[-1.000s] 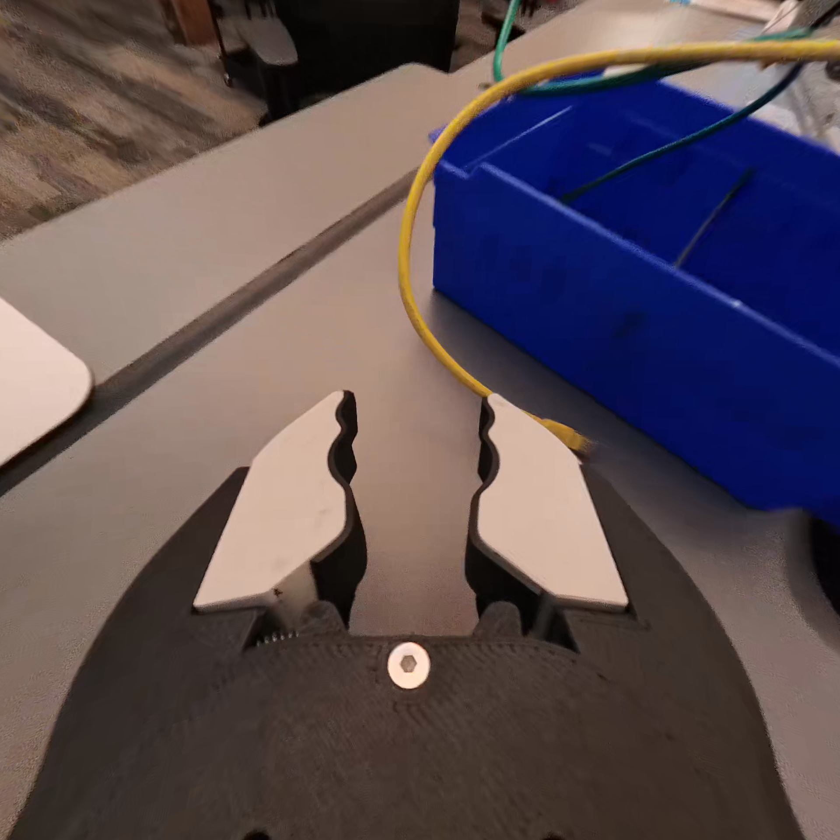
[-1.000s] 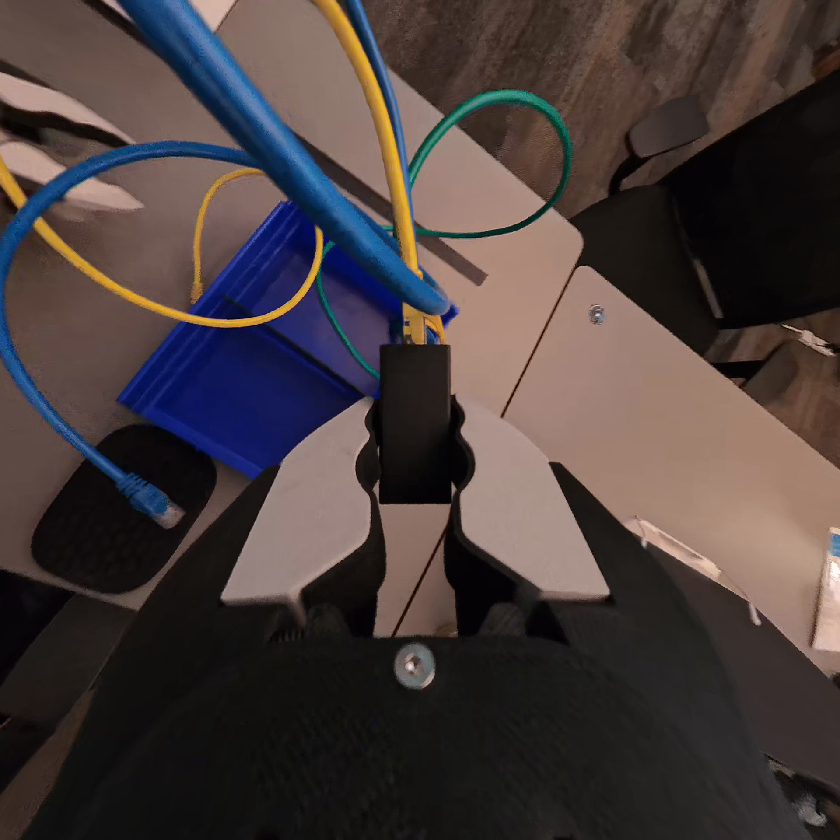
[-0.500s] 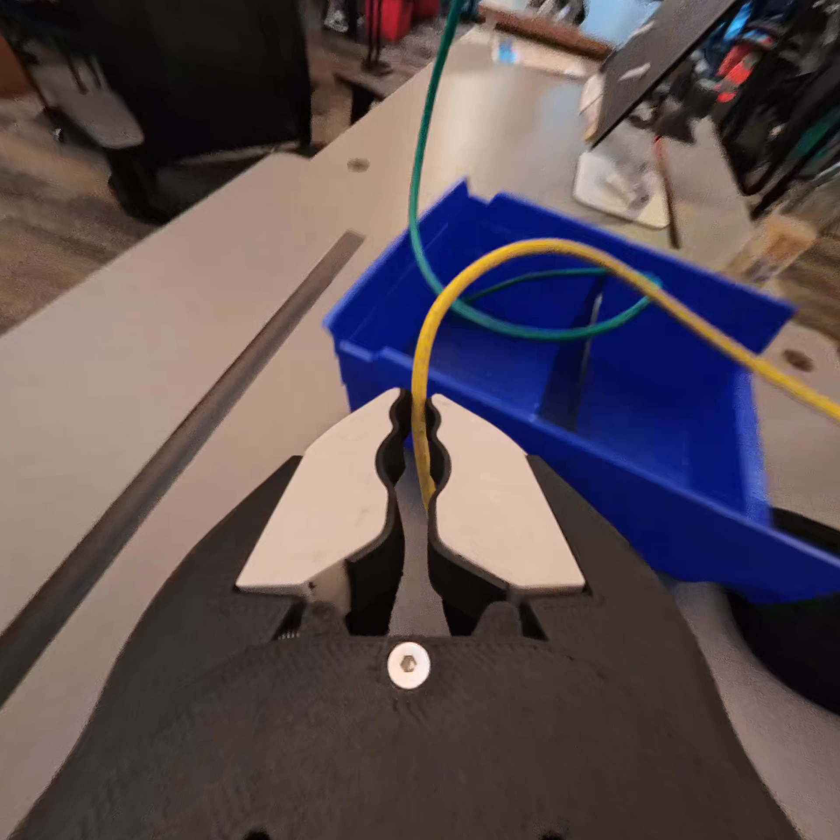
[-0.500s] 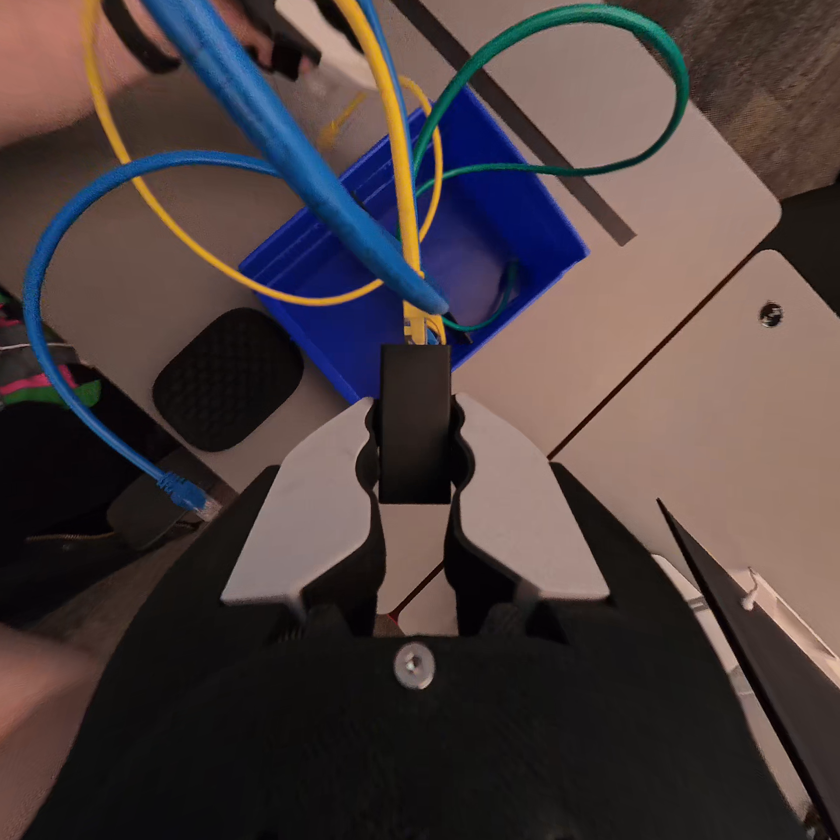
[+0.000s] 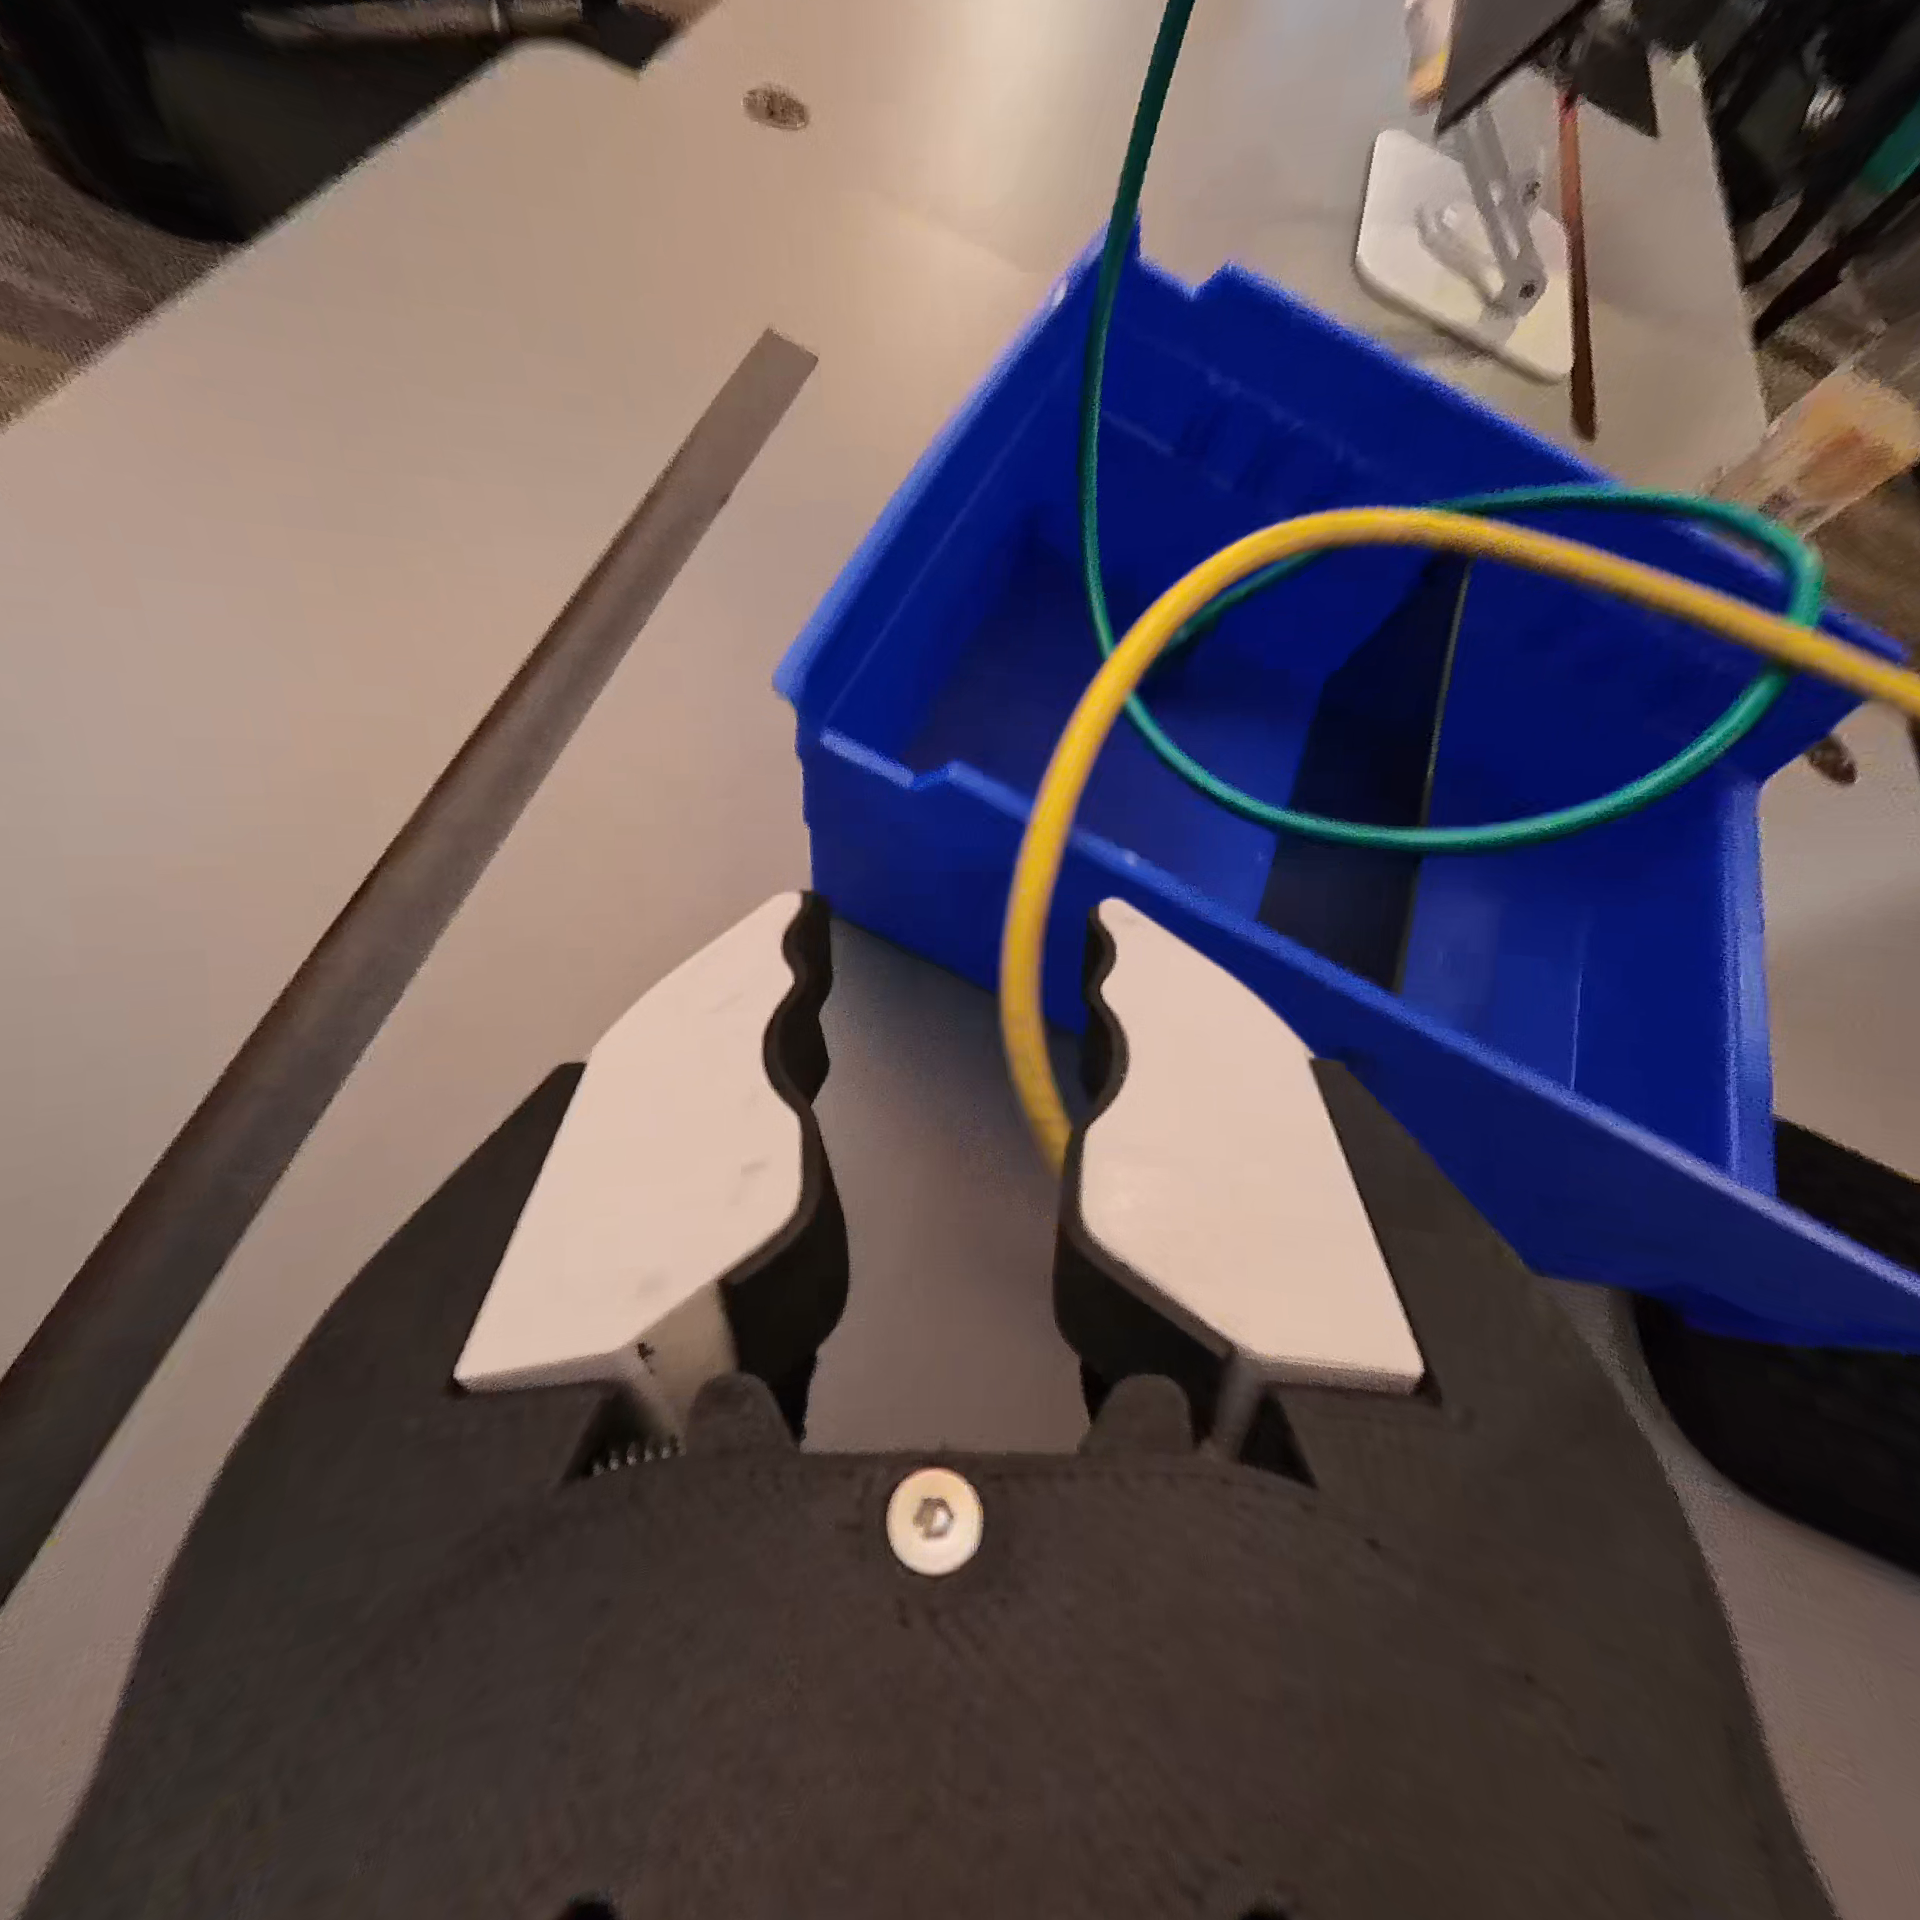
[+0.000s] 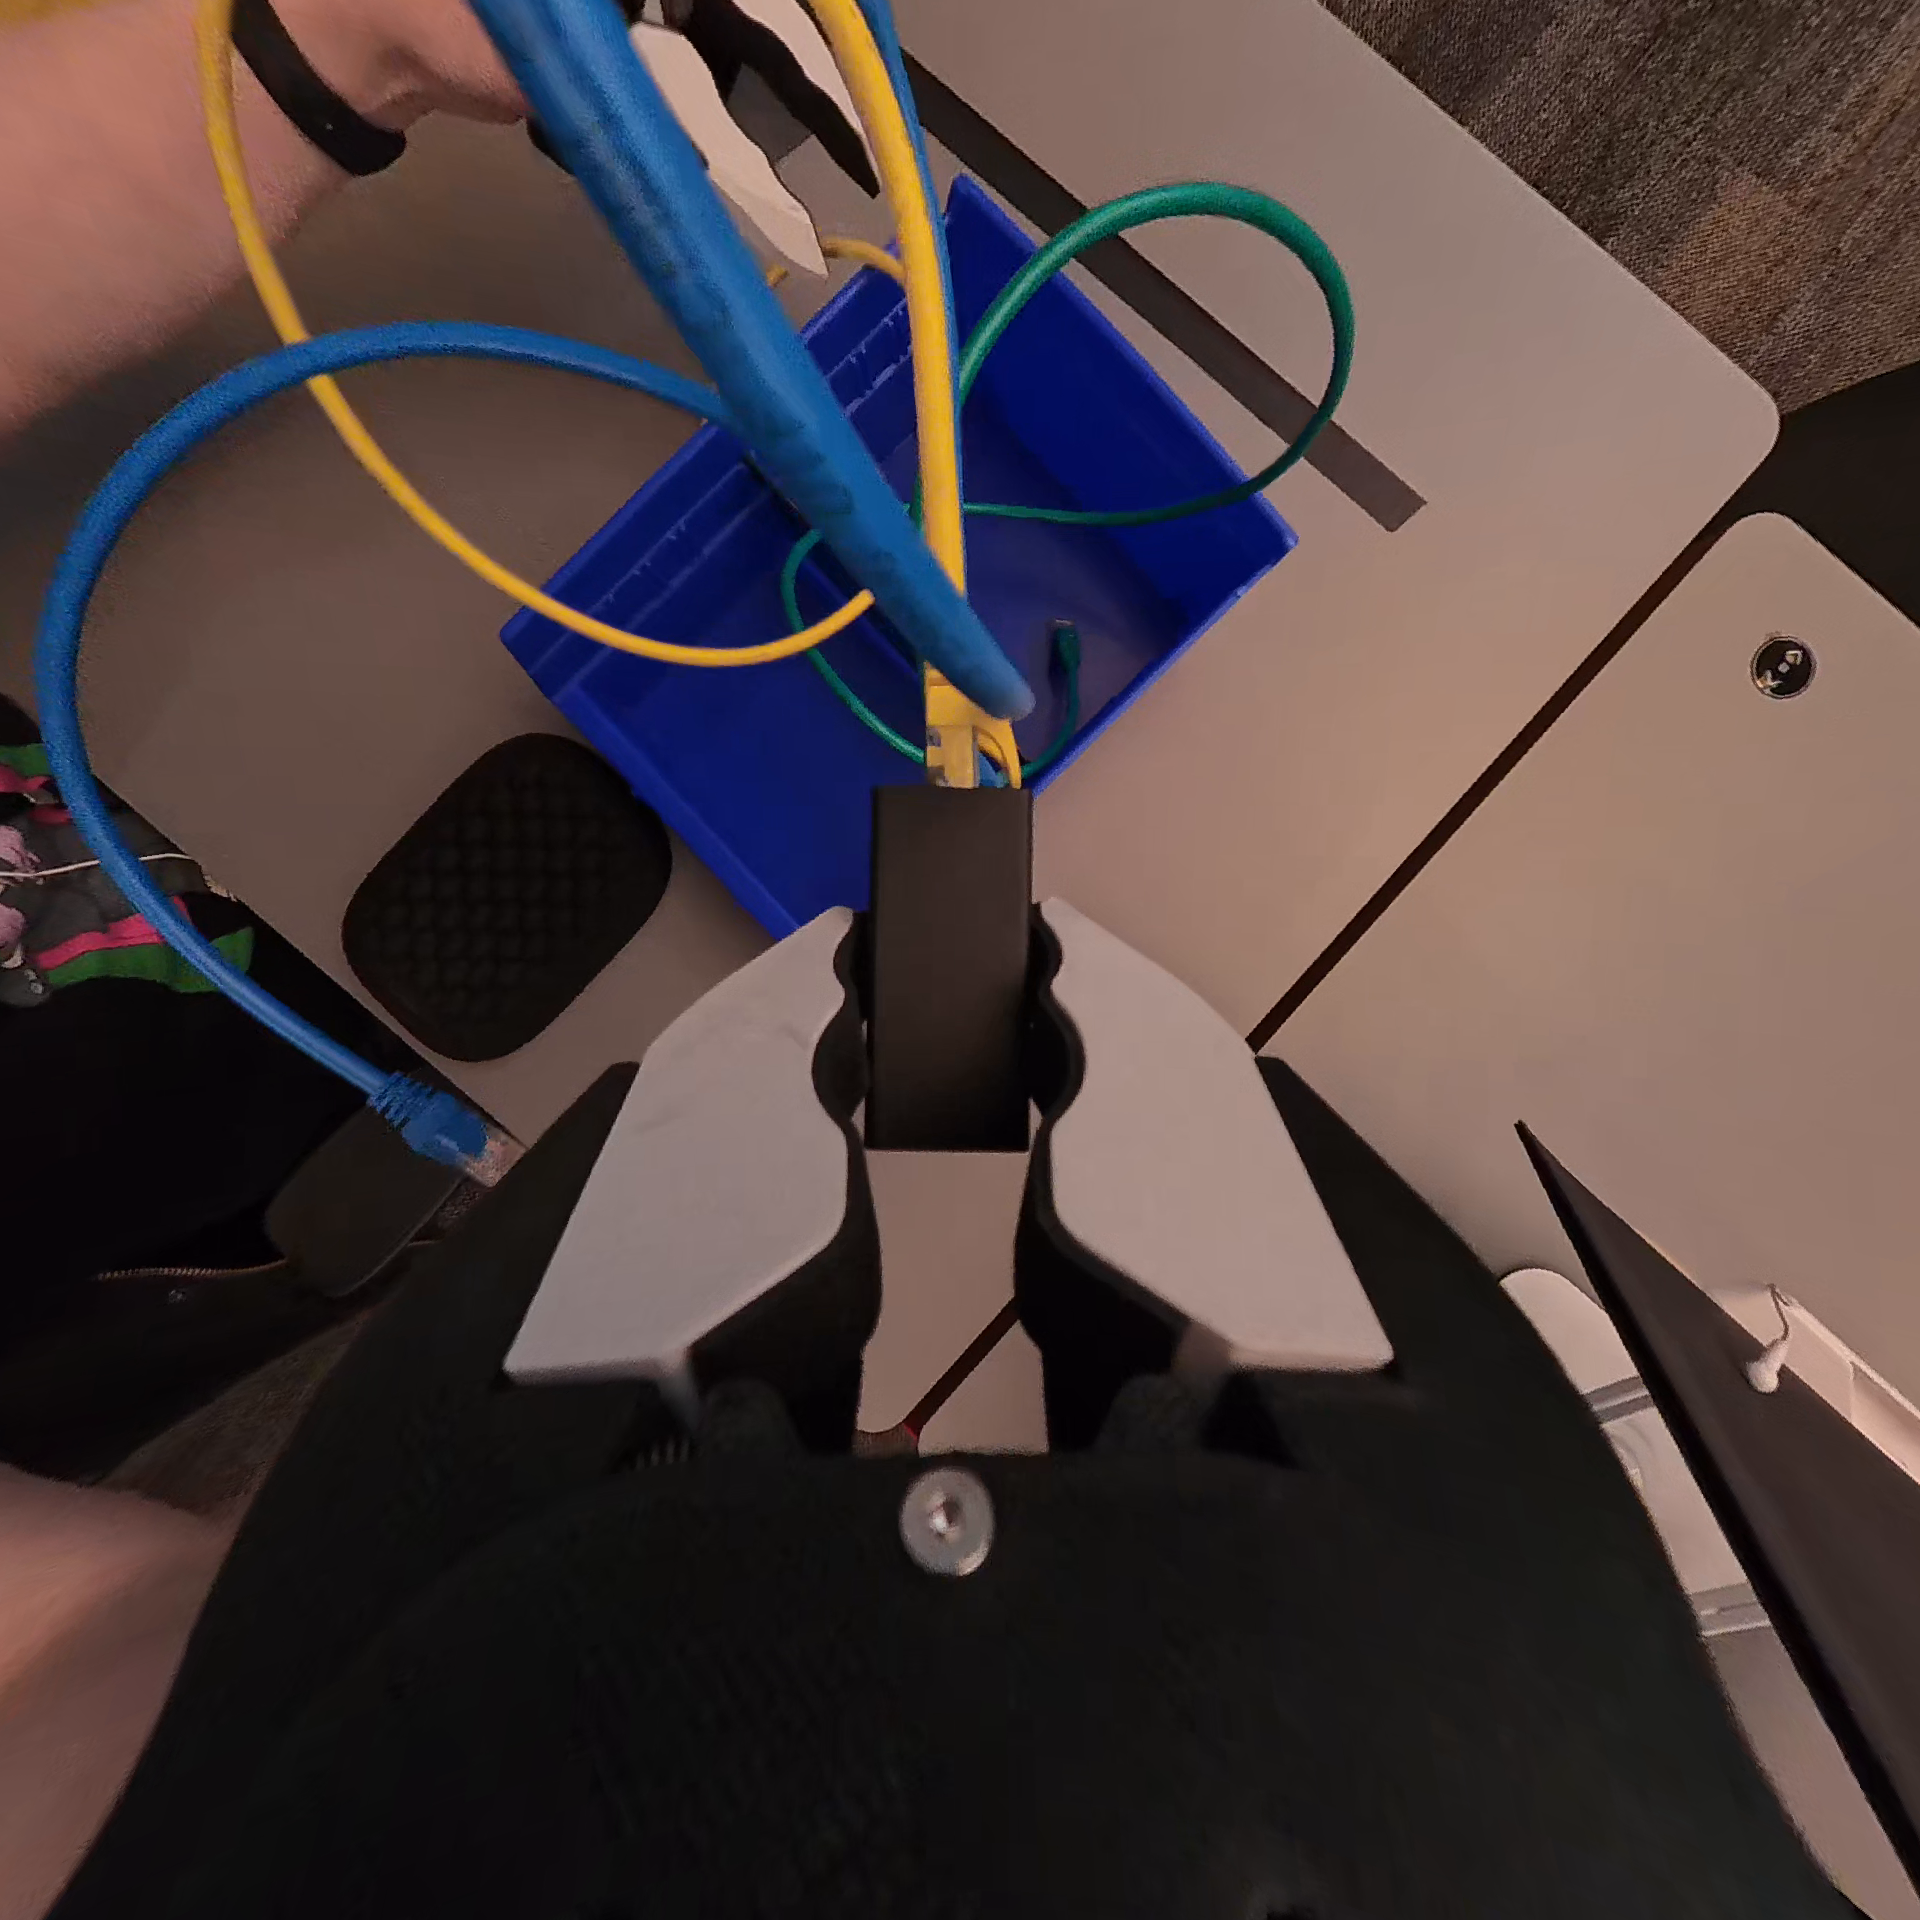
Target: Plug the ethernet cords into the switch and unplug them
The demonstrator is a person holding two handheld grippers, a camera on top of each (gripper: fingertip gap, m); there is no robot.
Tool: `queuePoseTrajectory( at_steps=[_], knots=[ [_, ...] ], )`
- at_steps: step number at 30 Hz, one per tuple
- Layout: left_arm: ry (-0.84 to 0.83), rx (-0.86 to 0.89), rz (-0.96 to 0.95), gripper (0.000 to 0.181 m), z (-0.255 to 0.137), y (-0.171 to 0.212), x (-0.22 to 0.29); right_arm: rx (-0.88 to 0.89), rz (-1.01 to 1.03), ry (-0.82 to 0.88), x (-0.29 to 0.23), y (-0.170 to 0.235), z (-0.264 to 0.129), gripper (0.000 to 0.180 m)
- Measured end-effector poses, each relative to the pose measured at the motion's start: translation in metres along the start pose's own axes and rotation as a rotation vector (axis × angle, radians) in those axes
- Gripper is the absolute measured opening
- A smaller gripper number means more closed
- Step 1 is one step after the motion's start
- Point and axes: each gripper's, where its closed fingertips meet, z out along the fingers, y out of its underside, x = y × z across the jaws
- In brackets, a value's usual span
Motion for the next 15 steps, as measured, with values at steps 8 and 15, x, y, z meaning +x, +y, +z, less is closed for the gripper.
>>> queuePoseTrajectory(
  at_steps=[8, 15],
  knots=[
    [0.208, -0.15, -0.1, 0.0, 0.006, 0.041, 0.029, -0.037, -0.022, 0.007, 0.001, -0.008, 0.011, 0.028],
    [0.137, 0.306, 0.074, 0.0, -0.054, -0.089, 0.05, -0.047, -0.043, 0.016, 0.004, -0.019, 0.02, 0.028]
  ],
)
